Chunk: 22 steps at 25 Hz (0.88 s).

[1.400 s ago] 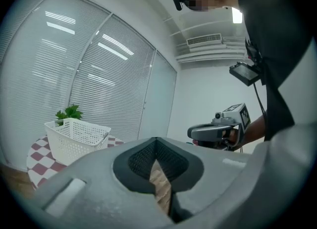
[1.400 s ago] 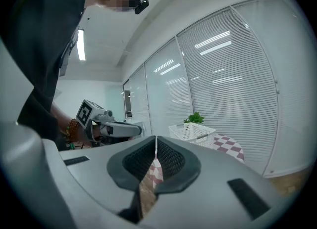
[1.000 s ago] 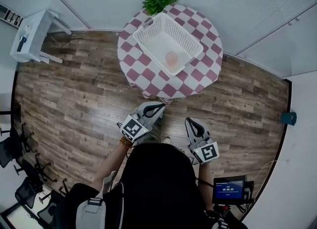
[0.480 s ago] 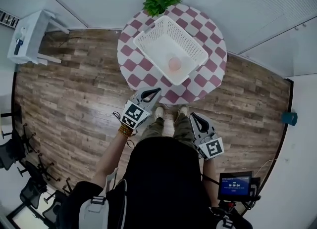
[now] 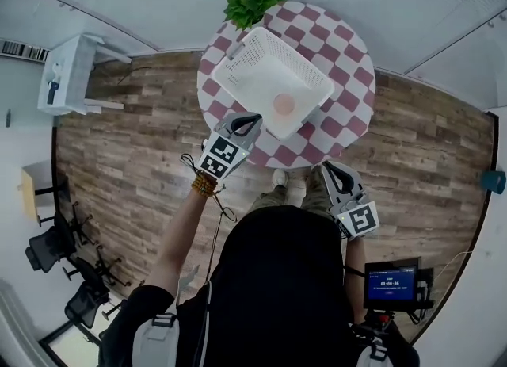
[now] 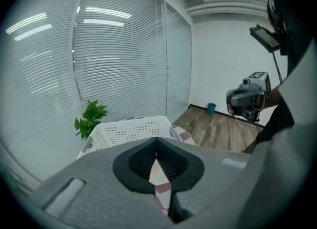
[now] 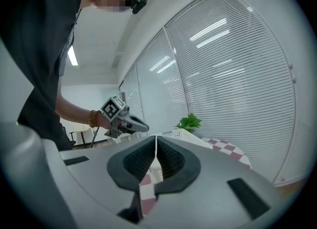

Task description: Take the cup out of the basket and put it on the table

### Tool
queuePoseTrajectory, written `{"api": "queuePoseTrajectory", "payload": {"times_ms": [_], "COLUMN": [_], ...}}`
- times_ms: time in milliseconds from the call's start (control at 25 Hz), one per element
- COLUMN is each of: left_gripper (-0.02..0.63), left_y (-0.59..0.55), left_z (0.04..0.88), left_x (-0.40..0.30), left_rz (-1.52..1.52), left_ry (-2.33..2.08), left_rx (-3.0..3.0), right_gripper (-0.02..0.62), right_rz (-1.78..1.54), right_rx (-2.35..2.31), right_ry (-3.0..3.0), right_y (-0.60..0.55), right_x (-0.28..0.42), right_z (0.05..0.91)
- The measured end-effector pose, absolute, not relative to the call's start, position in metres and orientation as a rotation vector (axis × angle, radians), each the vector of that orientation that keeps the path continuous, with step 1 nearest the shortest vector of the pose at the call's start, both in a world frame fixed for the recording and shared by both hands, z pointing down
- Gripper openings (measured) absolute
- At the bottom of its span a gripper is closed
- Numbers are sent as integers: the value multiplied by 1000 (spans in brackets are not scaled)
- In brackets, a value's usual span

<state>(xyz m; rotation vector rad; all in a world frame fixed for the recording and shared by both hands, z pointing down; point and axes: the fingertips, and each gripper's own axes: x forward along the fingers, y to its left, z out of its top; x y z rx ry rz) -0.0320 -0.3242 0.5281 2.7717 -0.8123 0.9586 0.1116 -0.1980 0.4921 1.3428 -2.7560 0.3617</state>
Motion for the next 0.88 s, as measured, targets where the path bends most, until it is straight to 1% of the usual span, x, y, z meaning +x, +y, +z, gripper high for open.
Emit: {"api": "queuePoseTrajectory", "payload": {"times_ms": [240,440,560,680,760,880], "left_gripper": [5,6,6,34,40,55], "left_y": [-381,-409,-410,-413,-416,-415], "left_z": [532,579,612,642,658,674], "left_x": [2,21,26,31,34,23], "left_rz": [1208,1487,1588,1689,1753,1820], "left_ry": [-556,-347,-217,-154,-136,-88], "left_rx": [2815,2648,2500,2377,2324,2244], "right_gripper": [12,11,11,12,12,12], "right_rz": [427,500,517,522,540,553], "right_rx": [1497,1610,1657,1690,1711,1722], "right_ry": [-2708,-2631,-2616,-2625,-2611,-2607], "right_y": [-204,-202,-200,-200,-199,-195], "right_x": [166,211,231,253,266,265], "right_z": [504,520,529,536,540,544]}}
